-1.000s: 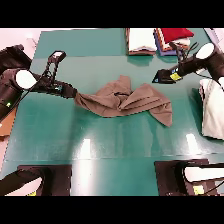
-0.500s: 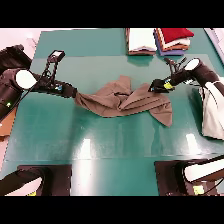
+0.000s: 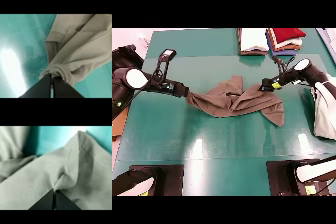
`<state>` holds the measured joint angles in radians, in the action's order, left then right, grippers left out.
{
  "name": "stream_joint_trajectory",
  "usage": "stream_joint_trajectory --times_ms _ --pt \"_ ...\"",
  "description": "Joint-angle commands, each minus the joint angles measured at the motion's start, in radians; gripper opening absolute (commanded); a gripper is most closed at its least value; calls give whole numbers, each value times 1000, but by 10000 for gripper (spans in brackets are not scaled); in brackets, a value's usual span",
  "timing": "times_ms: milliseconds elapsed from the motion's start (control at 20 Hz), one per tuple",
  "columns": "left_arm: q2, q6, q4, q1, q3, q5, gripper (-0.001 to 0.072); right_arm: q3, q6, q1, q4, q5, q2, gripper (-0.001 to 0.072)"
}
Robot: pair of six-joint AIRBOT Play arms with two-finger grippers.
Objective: Fold the shirts.
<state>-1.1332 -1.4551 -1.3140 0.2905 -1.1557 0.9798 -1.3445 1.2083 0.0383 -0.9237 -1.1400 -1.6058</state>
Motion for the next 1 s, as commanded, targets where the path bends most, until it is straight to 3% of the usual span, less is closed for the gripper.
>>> stream_joint_trajectory --times_ms 0,200,550,750,950 --pt "61 -72 -114 0 -79 -3 21 -42 -24 24 5 26 140 16" --pt "242 -144 -315 0 -301 -1 21 -246 -24 98 5 -15 382 16" --pt "483 -170 -324 0 -650 0 21 -539 -2 258 5 -48 708 16" --pt "505 -168 -306 0 -746 16 21 -624 38 430 7 -105 781 15" --pt "465 -168 -327 0 -721 109 21 -678 84 507 16 -183 733 15"
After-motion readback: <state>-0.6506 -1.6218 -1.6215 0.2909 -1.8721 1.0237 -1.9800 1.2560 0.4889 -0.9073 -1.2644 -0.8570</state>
